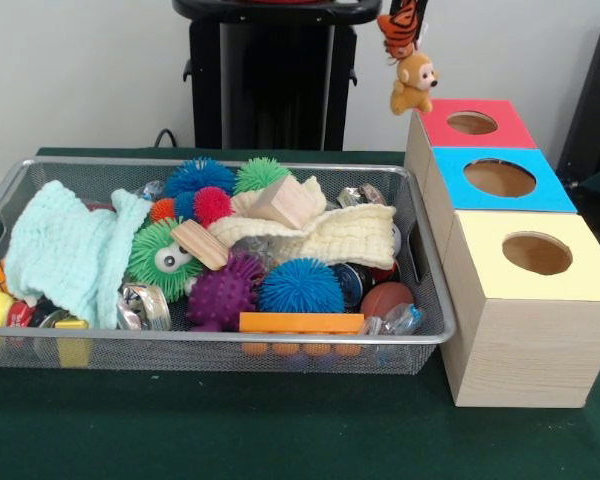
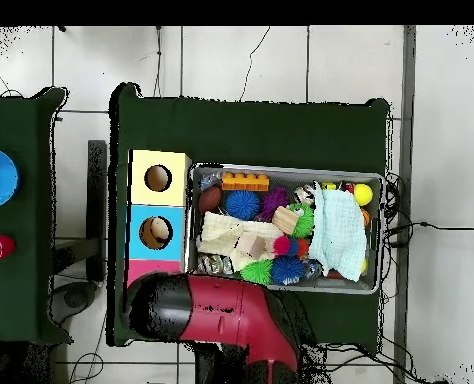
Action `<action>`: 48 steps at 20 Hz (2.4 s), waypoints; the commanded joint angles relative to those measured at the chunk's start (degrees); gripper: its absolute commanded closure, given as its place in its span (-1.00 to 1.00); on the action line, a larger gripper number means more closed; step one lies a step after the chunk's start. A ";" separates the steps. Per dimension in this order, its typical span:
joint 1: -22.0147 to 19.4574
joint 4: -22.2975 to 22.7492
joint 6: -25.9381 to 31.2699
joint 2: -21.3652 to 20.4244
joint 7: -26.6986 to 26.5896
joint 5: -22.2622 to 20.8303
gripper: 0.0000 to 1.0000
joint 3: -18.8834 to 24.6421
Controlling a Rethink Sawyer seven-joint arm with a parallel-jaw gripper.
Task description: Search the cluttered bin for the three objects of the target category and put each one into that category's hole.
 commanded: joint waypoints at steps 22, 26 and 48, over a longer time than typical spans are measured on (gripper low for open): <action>5.88 1.99 0.56 -0.29 19.50 6.25 1.00 -2.23; 5.95 3.31 -0.93 -0.02 19.45 7.28 1.00 -2.12; 7.81 15.21 -17.61 3.70 19.89 17.10 1.00 0.56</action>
